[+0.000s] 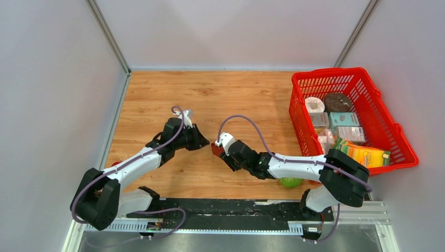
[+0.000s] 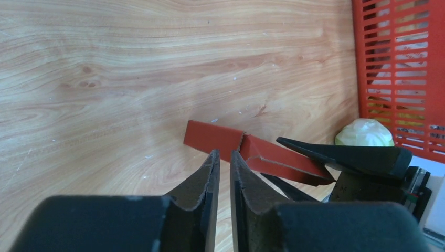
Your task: Fold the paper box
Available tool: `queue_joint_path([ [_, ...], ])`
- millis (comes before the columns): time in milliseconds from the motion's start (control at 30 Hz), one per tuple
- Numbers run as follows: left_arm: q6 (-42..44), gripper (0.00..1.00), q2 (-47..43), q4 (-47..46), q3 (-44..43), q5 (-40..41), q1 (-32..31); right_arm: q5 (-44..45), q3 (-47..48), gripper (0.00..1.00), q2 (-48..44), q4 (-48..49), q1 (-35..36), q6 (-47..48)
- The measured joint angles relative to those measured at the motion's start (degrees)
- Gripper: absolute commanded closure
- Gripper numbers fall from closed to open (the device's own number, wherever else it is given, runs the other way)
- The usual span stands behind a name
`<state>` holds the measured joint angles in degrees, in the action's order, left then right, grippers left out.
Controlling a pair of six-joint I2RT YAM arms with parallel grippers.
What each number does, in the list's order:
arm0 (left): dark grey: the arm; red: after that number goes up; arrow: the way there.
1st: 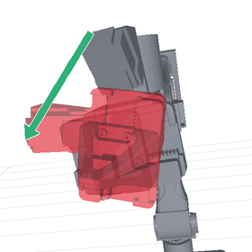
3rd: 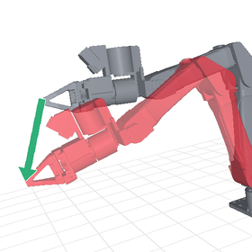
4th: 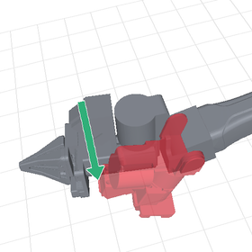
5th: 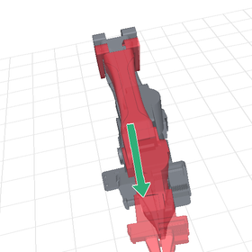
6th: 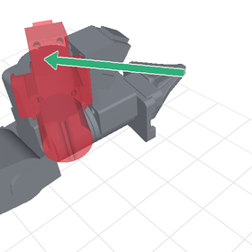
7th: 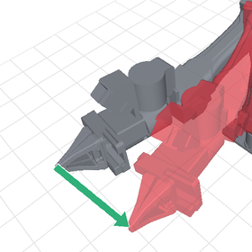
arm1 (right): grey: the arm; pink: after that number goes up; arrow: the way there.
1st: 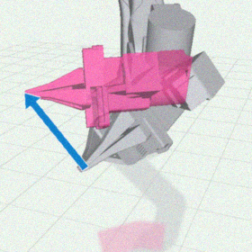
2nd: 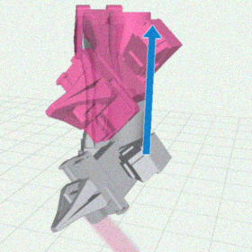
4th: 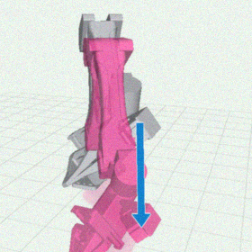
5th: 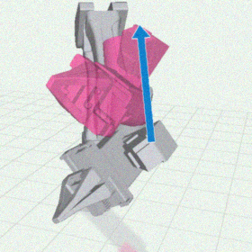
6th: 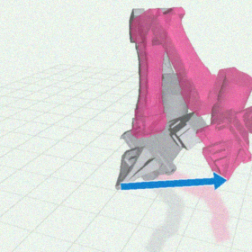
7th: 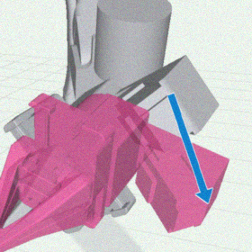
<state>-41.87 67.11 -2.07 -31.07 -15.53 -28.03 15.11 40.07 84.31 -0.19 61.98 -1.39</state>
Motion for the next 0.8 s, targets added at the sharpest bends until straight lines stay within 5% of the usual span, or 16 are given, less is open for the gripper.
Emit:
queue_joint_path([
  [533, 0.2, 0.84, 3.5, -1.8, -0.5, -2.2, -0.2, -3.2, 0.0, 0.62, 0.0, 0.0, -0.6, -0.1],
  [800, 2.5, 0.84, 4.7, -0.4, -3.3, 1.4, -5.1, -5.4, 0.1, 0.62, 0.0, -0.4, -1.6, 0.0],
])
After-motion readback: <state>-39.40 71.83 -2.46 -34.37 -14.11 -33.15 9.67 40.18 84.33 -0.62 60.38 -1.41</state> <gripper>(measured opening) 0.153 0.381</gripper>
